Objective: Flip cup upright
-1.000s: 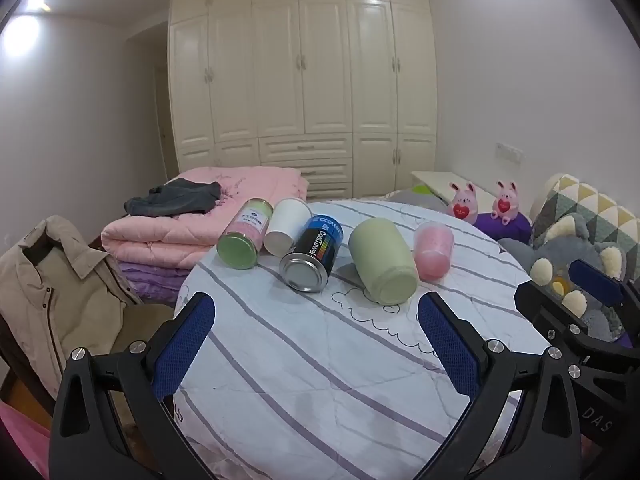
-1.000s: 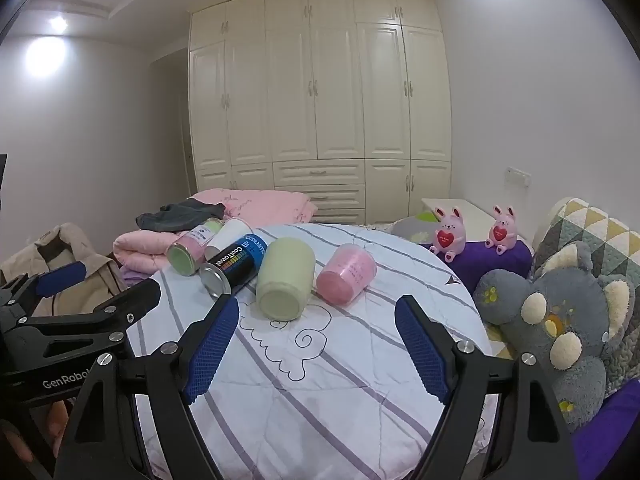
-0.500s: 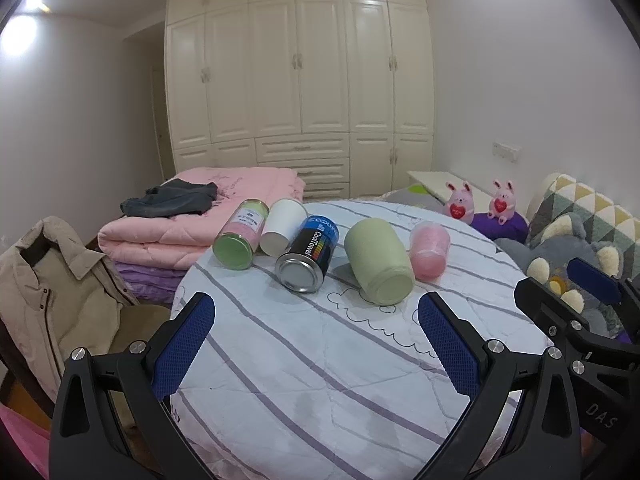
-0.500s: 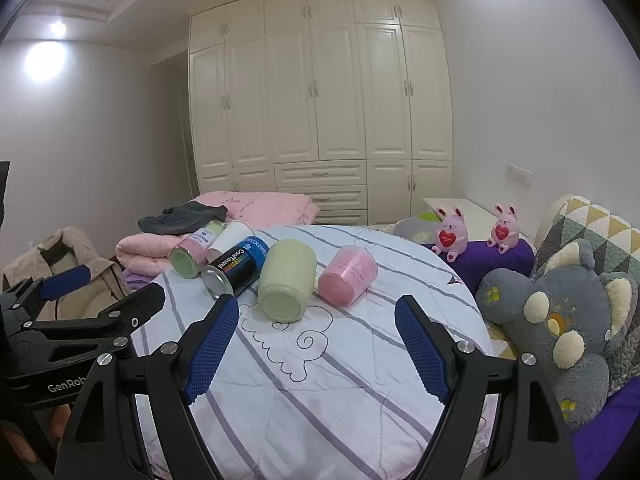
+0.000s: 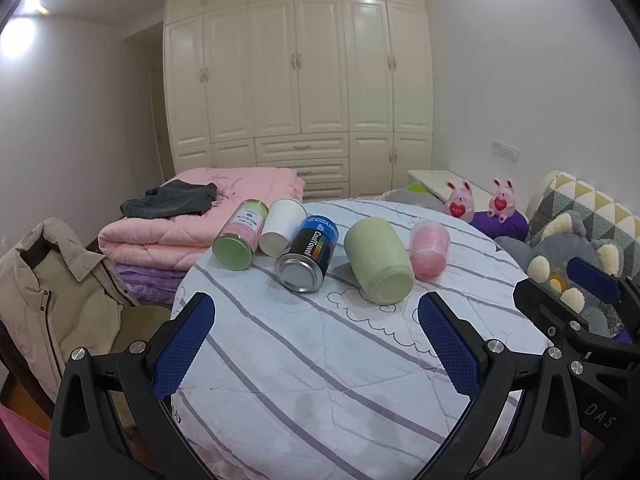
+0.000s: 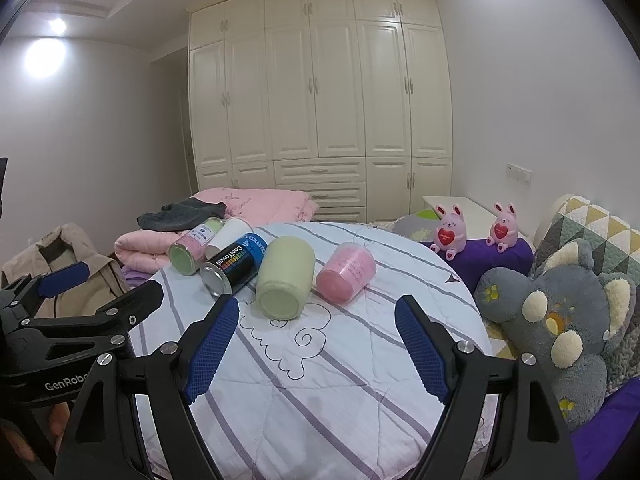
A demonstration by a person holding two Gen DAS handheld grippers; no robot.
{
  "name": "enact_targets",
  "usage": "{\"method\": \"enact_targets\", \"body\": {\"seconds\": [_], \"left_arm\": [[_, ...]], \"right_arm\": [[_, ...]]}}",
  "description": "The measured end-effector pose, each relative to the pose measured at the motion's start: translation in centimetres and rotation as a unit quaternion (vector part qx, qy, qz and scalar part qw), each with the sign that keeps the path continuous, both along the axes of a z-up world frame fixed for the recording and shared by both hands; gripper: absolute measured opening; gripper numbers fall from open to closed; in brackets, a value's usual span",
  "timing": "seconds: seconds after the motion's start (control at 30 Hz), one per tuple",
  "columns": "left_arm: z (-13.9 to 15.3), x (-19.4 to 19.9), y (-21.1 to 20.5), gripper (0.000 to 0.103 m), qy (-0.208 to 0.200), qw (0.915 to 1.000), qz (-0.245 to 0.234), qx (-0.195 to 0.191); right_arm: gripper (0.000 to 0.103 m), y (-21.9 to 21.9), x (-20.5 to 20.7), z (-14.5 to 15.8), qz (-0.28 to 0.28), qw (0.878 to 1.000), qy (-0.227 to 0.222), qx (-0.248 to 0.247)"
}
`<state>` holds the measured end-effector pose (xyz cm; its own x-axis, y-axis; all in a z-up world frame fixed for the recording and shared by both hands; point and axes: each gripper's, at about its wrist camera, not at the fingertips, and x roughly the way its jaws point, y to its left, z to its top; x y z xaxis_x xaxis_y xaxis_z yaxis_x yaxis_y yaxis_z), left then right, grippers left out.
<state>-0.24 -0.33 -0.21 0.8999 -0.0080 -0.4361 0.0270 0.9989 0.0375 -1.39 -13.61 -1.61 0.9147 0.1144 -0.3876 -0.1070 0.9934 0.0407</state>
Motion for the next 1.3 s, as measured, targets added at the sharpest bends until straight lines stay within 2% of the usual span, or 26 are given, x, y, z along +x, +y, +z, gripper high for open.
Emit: {"method": "enact_targets", "body": {"seconds": [0.83,1.07,1.3], "left_arm": [[0.1,-0.1,-0.1,0.103,0.003,1.0,-0.001,0.007],[-0.4,1.0,-0.2,0.103,0.019,0.9998,-0.003,0.01],[-0.8,4.1,-0.2,0.103,0.059,0.9982,-0.008,0.009]], "right_arm": [[0.082,-0.2,0.3,0.2,-0.002,1.0,0.018,0.007],[0.082,-0.3,1.0,-0.2,-0.002,1.0,0.03,0.004],[0.082,-0.2,3.3,-0.4,-0.006,0.998,0.059,-0.008]]}}
